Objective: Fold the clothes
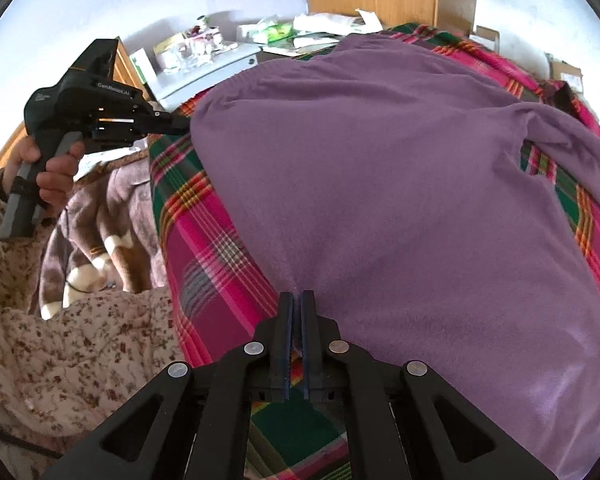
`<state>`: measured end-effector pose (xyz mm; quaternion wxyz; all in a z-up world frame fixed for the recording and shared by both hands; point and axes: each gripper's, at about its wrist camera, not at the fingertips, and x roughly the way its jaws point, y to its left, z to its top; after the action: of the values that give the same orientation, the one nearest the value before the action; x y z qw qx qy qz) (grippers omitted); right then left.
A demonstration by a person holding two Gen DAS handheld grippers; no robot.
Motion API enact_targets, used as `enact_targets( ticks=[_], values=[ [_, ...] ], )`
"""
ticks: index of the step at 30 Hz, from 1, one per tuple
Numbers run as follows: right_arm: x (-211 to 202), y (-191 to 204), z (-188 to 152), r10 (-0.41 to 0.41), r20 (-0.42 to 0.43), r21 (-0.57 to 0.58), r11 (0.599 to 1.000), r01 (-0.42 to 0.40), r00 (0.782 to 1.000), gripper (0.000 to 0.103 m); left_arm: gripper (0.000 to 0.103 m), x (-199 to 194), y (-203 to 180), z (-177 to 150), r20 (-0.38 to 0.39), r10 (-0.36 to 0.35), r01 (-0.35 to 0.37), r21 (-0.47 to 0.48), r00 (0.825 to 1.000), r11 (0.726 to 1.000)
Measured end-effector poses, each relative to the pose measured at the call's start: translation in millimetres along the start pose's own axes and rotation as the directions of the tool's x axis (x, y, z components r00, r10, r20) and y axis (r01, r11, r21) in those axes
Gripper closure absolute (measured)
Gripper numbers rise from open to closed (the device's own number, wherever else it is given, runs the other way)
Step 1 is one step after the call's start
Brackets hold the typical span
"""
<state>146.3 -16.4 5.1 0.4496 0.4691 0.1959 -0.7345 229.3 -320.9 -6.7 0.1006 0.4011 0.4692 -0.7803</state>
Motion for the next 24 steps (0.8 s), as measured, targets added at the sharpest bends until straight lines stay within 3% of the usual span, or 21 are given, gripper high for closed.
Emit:
enact_targets(
  ticks=[4,10,14,20,24],
  values=[
    [-7.6,-3.1,8.3,0.012,-0.008,-0.022,1.0,-0.012,1.0,0.093,0.099,-10.2,-13.3,17.4,0.048,-0.043,0.041,0.037,0.998,0.998],
    [-33.8,-23.5,25.5,0.064,0.045,-0.022,0.998,-0.063,0.997,0.087,0.074,4.0,-48.4,63.0,0.045,-0.065,0.06,0.099,0.997,0.993],
    [-43.9,-54.1,47.2,-0.01,0.106,0.015,1.0,0.009,0.994,0.085,0.073,26.4,-75.1,94.4,0.037,-0.069,0.063,0.151,0.997,0.986],
    [-42.9,-121.7,81.4,-0.127,0.156,0.169,0.981,0.1,0.98,0.083,0.067,65.4,-107.5,136.8,-0.012,-0.089,0.089,0.2,0.996,0.976],
    [-40.7,-165.0,102.6,-0.196,0.17,0.256,0.955,0.149,0.966,0.081,0.066,97.5,-118.5,158.0,-0.053,-0.029,0.039,0.198,0.998,0.979]
  ],
)
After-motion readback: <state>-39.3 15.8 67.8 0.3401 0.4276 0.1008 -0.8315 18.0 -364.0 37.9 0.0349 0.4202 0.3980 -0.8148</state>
